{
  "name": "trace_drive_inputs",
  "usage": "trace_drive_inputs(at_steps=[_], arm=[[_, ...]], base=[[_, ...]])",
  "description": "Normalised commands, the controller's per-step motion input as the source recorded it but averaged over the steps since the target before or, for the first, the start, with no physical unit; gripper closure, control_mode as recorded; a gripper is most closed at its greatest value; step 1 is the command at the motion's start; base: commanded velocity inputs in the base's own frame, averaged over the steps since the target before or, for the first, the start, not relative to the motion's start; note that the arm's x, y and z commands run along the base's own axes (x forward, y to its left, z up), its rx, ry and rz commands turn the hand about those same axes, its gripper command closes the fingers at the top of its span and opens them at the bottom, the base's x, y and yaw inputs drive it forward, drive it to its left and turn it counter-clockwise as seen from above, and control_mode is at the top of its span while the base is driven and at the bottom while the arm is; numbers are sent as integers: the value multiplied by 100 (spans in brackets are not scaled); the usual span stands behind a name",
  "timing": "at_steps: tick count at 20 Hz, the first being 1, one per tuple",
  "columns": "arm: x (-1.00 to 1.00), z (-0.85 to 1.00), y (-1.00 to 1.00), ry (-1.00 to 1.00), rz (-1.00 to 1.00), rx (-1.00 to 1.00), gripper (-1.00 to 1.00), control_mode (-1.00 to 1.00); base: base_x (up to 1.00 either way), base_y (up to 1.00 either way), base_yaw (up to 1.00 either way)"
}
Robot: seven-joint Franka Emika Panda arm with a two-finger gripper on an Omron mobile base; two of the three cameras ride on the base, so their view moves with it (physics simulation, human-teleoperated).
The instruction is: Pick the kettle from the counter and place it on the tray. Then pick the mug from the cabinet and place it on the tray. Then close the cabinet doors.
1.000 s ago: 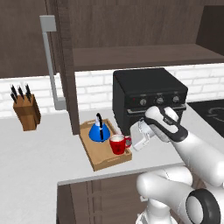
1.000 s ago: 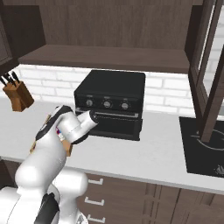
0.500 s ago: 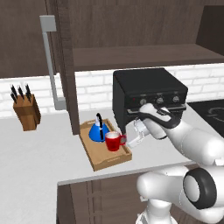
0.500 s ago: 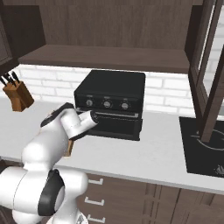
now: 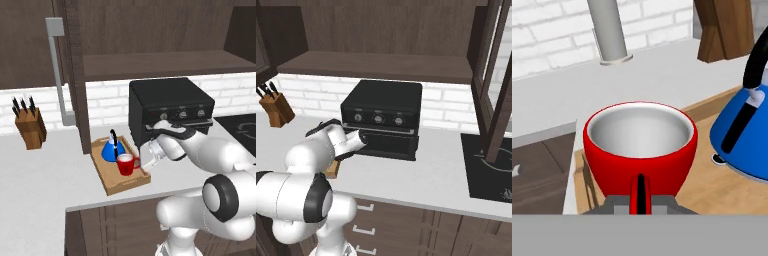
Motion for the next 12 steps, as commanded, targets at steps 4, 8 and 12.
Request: trace_drive_inputs(at_steps=[4, 8, 12], arm=[[4, -43, 2, -2, 0, 0, 100, -100], [16, -27, 0, -6, 0, 2, 100, -100], [21, -22, 3, -6, 0, 1, 100, -100]], base=[[0, 0, 0], [0, 0, 0], [0, 0, 0]])
